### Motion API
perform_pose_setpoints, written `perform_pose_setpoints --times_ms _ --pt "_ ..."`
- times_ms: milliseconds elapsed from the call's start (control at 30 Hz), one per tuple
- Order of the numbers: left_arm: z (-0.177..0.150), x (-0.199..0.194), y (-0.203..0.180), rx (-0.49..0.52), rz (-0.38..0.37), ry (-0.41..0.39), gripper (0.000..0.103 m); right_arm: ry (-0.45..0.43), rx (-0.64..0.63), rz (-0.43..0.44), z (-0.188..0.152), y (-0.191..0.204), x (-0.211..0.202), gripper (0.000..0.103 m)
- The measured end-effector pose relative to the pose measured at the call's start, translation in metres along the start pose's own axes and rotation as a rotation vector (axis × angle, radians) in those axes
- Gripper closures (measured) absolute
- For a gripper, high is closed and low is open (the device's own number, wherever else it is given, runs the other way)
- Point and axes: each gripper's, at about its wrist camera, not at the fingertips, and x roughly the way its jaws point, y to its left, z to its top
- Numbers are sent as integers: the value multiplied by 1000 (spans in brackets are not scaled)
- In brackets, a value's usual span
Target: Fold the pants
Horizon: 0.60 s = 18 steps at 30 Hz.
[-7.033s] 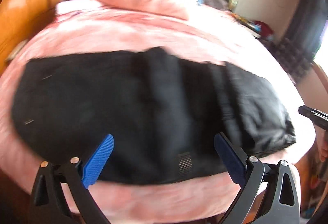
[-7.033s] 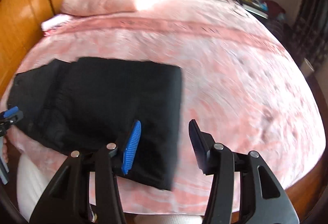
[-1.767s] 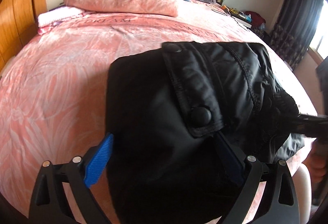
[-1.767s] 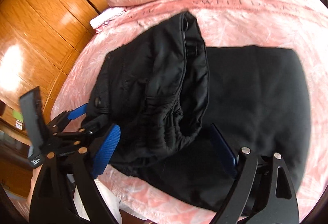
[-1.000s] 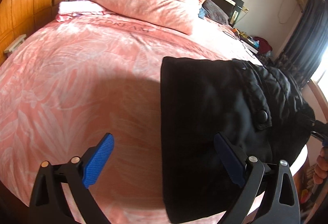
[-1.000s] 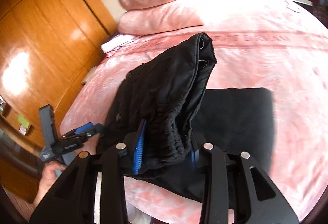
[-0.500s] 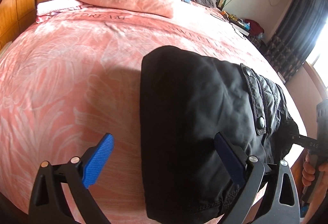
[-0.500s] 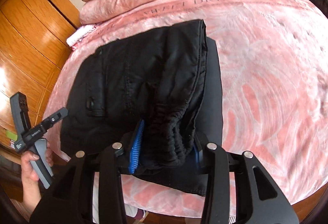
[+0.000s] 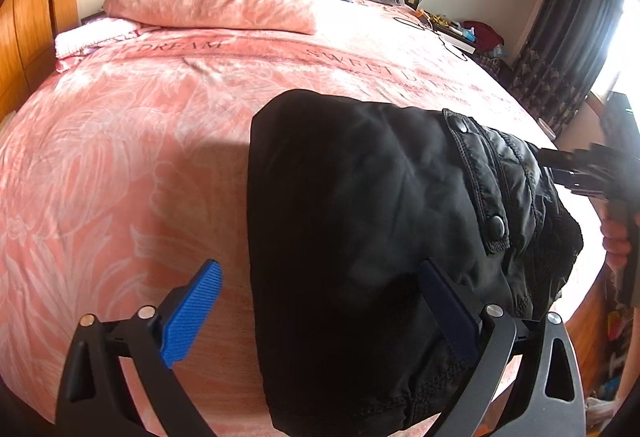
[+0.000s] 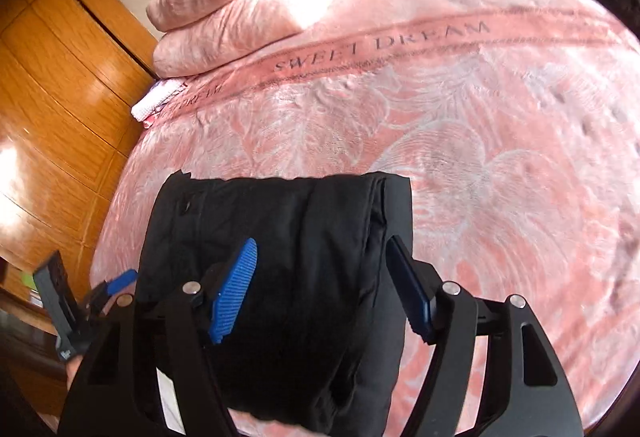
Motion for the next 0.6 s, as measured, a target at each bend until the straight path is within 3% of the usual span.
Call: perform_pose_setpoints --times_ms 67,167,267,467,500,567,600 --pt "-1 2 1 -11 -3 3 4 28 36 69 6 -6 12 68" --pt "-1 7 2 -26 -8 12 4 9 42 124 14 -4 12 97" --pt "0 9 -2 -20 -8 9 4 -33 17 107 25 3 8 98" --pt "-1 13 -9 -11 -17 18 4 45 82 57 11 -16 33 91" --pt "-1 14 -9 -9 -15 19 4 39 84 69 8 -16 28 86" --pt "-2 13 -11 0 -11 19 4 27 91 95 -1 -16 14 61" --pt "-2 13 -11 4 -10 20 4 16 84 97 -7 -16 5 56"
